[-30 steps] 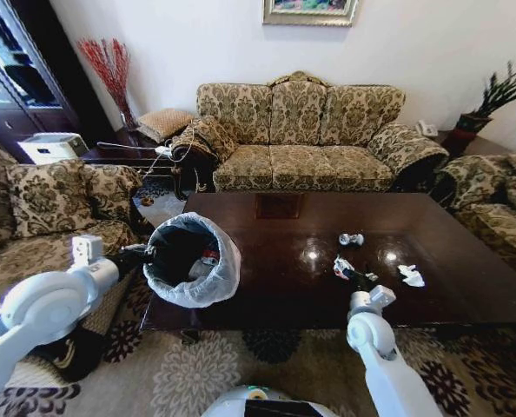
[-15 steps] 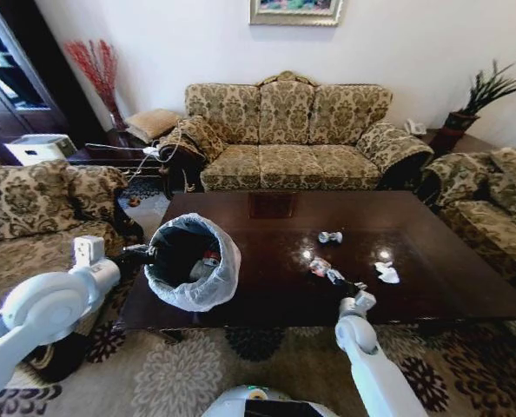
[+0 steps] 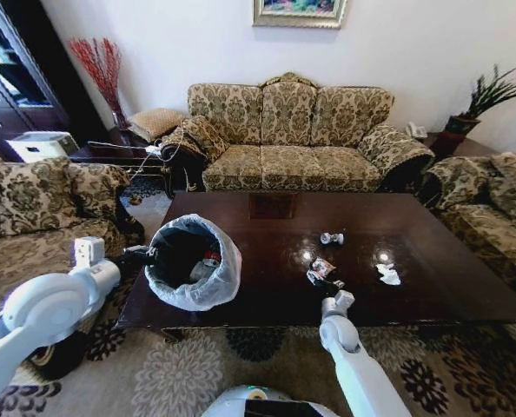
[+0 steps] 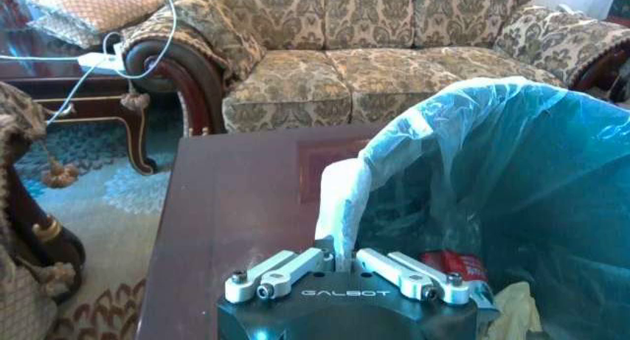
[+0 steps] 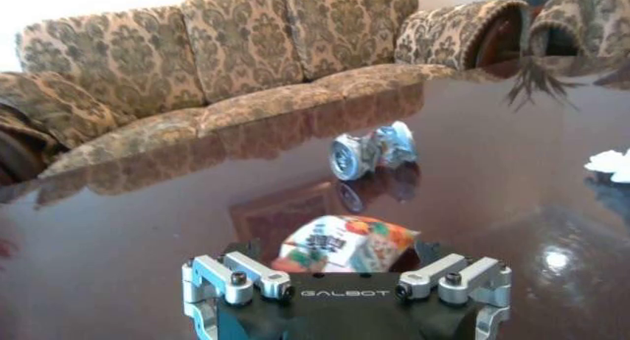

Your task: Move to the front of the table and place the trash on the table into the trash bin.

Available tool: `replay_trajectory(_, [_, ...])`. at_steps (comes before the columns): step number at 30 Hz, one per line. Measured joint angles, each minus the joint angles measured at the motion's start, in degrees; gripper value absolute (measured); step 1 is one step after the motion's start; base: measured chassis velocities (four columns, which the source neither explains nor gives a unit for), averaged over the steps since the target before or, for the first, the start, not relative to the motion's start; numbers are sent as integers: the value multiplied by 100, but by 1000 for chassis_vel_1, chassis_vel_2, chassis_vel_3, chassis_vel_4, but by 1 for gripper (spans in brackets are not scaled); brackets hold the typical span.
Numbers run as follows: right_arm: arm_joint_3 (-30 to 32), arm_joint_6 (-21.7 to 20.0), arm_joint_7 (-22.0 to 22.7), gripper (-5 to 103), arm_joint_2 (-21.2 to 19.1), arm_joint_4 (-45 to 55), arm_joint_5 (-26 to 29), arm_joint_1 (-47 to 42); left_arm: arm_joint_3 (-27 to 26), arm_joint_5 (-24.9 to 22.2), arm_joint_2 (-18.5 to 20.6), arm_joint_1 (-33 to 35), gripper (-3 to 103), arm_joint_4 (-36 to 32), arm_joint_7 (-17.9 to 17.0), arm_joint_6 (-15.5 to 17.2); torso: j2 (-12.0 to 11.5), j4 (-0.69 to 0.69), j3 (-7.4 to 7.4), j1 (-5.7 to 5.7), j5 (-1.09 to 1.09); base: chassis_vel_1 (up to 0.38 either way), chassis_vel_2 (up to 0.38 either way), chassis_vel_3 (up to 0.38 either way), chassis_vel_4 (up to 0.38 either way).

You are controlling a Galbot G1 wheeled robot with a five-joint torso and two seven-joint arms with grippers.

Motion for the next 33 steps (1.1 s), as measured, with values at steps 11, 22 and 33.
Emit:
replay_trajectory(11, [13,-103,-20,68,-29,-204,247,47,-15,2,-26,17,0,-17,22,-24,0,1,0,-1,-5,0,0,0,0])
replay_trajectory(22, [26,-22,-85,35,-42,-323,293,46,-17,13,-59,40,0,-50,23,-32,0,1,0,0,-5,0,0,0,0])
replay_trajectory(33, [14,9,-130,1,-26,-351,355,92,-25,17,-65,47,0,-69,27,-47,-1,1,0,0,-5,0,0,0,0])
